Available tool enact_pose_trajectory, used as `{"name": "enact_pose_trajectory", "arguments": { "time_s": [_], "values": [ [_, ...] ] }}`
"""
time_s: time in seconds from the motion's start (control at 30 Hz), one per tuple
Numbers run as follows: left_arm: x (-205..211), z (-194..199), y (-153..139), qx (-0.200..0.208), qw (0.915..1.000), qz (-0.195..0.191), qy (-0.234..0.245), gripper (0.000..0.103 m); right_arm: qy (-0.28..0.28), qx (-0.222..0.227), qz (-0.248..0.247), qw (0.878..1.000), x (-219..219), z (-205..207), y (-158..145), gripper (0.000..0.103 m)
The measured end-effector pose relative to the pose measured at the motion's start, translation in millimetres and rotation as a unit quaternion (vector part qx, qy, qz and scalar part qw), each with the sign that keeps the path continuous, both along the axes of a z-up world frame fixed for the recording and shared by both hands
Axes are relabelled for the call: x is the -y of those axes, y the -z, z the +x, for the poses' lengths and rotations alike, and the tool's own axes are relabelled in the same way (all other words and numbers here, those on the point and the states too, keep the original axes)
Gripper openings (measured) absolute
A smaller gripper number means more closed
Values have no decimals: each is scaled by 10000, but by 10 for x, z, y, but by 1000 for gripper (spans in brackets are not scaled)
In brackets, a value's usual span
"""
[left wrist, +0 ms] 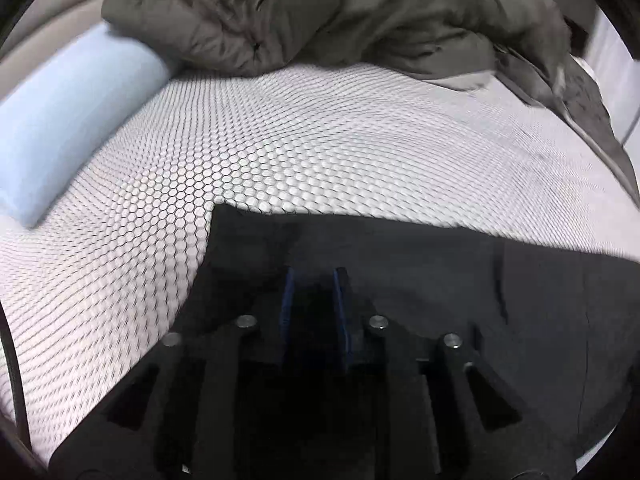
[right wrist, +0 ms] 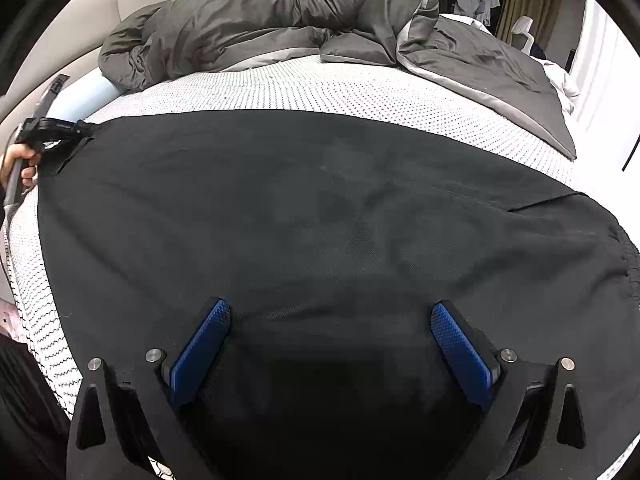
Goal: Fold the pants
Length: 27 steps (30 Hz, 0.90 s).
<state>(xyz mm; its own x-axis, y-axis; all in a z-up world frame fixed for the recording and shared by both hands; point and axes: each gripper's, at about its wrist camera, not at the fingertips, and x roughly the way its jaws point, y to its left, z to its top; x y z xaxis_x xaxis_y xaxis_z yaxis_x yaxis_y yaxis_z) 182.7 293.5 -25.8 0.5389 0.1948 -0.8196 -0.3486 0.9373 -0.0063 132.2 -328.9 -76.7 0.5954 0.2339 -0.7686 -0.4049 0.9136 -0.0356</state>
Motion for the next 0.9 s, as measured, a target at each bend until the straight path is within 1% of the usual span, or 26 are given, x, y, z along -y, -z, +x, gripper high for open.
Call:
{"name": "enact_pose_trajectory", "arguments": {
  "time_s": [0.03,0.07,0.1,0.13,0.17,0.2,0.23,0.27,0.3,0.33,0.37,0.4,0.43,0.47,0.5,0.53,0.57,0.6,0.63,0.67,0.73,0.77,0.8,0.83,0.87,0.9],
  "values": [
    [214,-105,-66,112,9998,-20,189,27,24,-10,8,10000,2,-2,-9,101],
    [461,-242,-120,210,9992,-76,343,41,51,-10,29,10000,3,-5,-28,101],
    [684,-328,-157,331,9982,-99,488,51,75,12,76,9999,5,-20,-56,101],
    [922,-418,-186,424,9969,-83,656,69,65,72,193,9998,2,-53,-109,102],
    [1102,-427,-223,503,9956,-67,792,81,26,143,304,9994,-5,-94,-163,102],
    [1385,-519,-229,658,9931,-80,966,84,-16,209,396,9990,-21,-128,-208,101],
    [1731,-575,-221,739,9882,-162,1335,88,-84,277,492,9984,-48,-171,-261,102],
    [1910,-523,-238,711,9850,-214,1558,91,-161,314,562,9978,-89,-212,-297,102],
    [2248,-523,-166,604,9794,-255,1909,92,-232,309,584,9975,-139,-235,-307,101],
    [2491,-538,-116,506,9757,-207,2123,92,-293,284,547,9977,-200,-249,-292,101],
    [2782,-519,2,257,9691,3,2453,92,-311,228,413,9984,-275,-248,-242,101],
    [2959,-515,96,71,9657,215,2588,92,-317,176,280,9989,-323,-244,-191,101],
    [3083,-532,181,-15,9648,322,2609,92,-344,107,133,9993,-371,-239,-129,101],
    [3127,-556,229,-24,9652,331,2593,92,-390,21,-32,9992,-397,-244,-57,101],
    [3151,-598,246,24,9661,277,2566,93,-420,-4,-93,9991,-384,-256,-35,101],
    [3096,-641,242,66,9682,78,2501,94,-450,-3,-119,9989,-342,-277,-36,101],
    [3053,-675,236,54,9698,9,2437,95,-460,0,-152,9988,-237,-324,-49,101],
    [2975,-727,224,57,9732,-50,2296,95,-433,-3,-216,9988,-135,-356,-52,101],
    [2910,-774,218,67,9754,-47,2204,96,-390,1,-252,9989,-19,-385,-54,101],
    [2820,-793,221,84,9772,-24,2120,97,-228,17,-324,9992,193,-412,-48,102],
    [2779,-891,203,145,9807,-33,1948,98,102,23,-401,9991,534,-435,-36,102],
    [2689,-853,214,175,9814,-60,1912,98,471,100,-584,9971,803,-442,-27,102],
    [2656,-852,212,218,9823,-81,1861,98,695,112,-574,9959,986,-447,-29,102],
    [2706,-868,186,230,9839,-40,1771,98,905,98,-445,9949,1171,-454,-41,102],
    [2609,-710,200,233,9849,5,1717,97,1139,73,-213,9932,1389,-464,-62,101],
    [2705,-710,157,259,9854,55,1680,97,1193,70,-78,9928,1478,-480,-78,101]
  ]
}}
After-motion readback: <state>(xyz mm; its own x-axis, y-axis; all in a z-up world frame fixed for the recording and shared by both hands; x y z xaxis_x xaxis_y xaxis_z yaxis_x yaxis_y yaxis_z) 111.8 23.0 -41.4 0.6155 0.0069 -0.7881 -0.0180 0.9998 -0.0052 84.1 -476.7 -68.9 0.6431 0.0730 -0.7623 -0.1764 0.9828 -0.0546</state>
